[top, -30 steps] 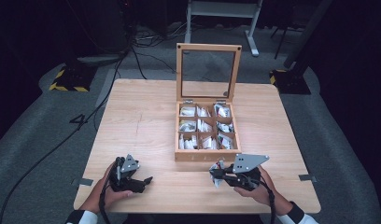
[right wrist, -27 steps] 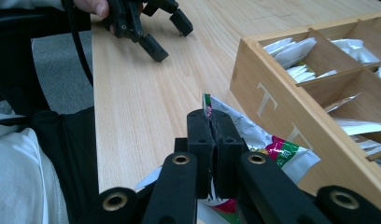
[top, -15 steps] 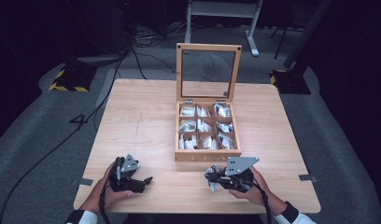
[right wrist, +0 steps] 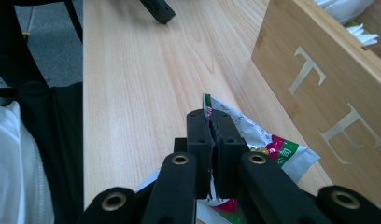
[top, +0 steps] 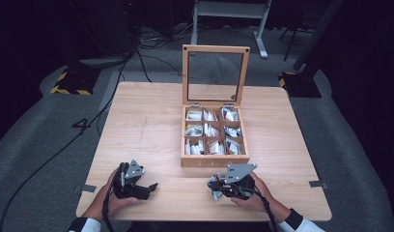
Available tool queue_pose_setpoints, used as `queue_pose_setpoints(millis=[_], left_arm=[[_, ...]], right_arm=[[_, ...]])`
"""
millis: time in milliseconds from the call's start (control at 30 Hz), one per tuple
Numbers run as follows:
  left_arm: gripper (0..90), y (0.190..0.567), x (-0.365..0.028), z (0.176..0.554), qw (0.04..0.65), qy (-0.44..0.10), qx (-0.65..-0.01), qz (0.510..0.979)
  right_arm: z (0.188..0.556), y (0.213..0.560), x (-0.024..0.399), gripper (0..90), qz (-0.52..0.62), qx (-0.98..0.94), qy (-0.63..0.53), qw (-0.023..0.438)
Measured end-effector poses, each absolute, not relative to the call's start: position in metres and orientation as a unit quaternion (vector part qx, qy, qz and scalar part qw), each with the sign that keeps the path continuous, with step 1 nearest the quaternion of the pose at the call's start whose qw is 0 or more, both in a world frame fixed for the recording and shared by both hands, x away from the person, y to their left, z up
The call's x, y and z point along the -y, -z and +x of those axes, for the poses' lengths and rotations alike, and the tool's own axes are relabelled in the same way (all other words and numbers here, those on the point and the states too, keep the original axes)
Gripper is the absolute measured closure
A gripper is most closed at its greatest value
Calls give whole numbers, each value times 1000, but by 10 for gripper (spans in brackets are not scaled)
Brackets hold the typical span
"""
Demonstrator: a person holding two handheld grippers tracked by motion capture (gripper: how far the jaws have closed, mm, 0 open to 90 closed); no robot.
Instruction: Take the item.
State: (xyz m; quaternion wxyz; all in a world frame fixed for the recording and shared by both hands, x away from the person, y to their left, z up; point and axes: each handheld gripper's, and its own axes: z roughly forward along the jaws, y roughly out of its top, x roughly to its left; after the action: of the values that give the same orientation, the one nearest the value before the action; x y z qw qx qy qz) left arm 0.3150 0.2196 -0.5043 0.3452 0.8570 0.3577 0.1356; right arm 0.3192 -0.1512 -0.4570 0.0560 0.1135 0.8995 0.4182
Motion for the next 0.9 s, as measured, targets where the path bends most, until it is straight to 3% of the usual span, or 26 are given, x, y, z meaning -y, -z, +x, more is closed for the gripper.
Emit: queue_pose_setpoints(millis=[600,900], left_arm=[[148,504,-220,315,345,-136,-358,857],[148,504,-220,315,345,-136,-358,857]], right_arm=[[328,471,152,851,134,-907,-394,64],[328,470,155,770,135,-905,-398,67]])
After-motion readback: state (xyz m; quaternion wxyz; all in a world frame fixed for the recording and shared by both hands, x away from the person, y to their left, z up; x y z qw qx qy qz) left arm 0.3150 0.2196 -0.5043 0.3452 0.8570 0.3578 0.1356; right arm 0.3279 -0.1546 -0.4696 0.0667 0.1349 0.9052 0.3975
